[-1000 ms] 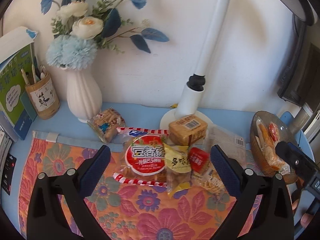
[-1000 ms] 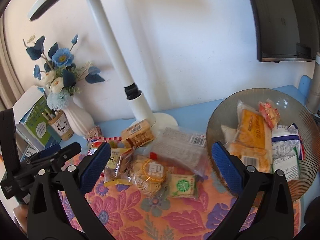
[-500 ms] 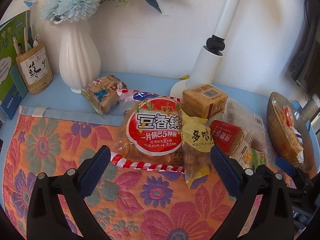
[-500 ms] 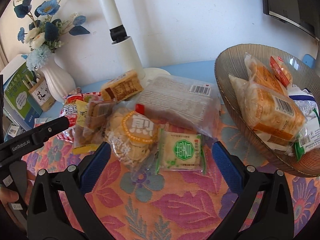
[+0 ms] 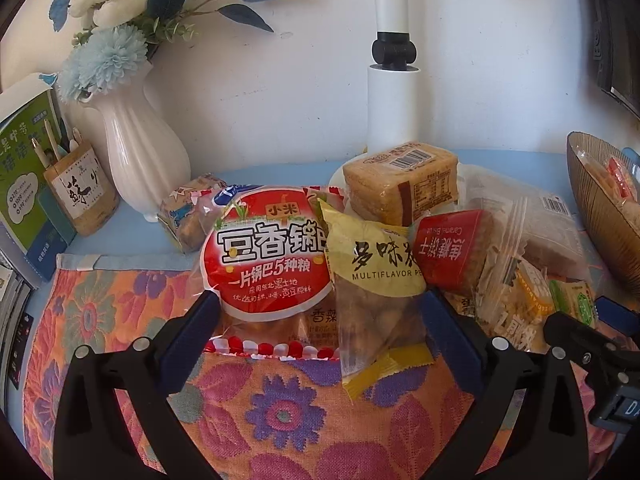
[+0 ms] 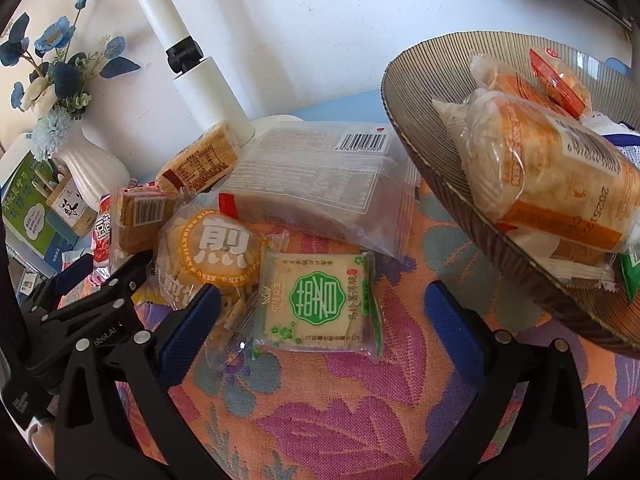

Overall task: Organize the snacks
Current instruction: 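Move both open tools back over the remaining snacks, then grasp the brown wafer bar packet with the left tool while the right tool grasps the green-stamped cracker packet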

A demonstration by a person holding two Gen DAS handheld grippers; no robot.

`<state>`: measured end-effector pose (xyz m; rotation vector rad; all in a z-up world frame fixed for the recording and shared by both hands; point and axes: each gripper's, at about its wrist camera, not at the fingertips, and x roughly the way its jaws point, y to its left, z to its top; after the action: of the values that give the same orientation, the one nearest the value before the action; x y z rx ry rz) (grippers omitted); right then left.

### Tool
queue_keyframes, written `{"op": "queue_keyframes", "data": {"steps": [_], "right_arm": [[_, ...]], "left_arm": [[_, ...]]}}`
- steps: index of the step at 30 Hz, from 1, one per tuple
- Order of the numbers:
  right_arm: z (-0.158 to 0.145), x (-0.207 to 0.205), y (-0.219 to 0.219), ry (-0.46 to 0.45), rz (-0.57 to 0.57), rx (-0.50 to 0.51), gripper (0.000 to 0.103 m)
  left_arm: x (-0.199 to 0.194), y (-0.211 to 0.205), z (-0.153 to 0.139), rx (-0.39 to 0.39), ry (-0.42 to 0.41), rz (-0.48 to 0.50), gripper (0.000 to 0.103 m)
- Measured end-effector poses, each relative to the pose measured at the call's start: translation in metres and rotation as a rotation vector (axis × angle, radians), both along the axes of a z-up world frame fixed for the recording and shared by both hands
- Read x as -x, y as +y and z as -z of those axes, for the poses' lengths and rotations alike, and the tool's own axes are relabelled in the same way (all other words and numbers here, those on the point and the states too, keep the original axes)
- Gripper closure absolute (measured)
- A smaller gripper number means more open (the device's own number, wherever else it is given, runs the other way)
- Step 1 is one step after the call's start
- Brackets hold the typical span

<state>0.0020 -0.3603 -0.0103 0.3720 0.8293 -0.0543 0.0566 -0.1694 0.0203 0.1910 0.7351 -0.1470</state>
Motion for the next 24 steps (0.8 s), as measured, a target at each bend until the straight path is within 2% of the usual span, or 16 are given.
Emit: {"op": "queue_keyframes", "data": {"steps": [24], "right_arm": [[-0.003,0.011,-0.010,-0.018,0.001,-0.037,0.003]], "left_arm": [[-0.002,0.004,0.001,-0.001,0.019,-0.004,0.005]]}}
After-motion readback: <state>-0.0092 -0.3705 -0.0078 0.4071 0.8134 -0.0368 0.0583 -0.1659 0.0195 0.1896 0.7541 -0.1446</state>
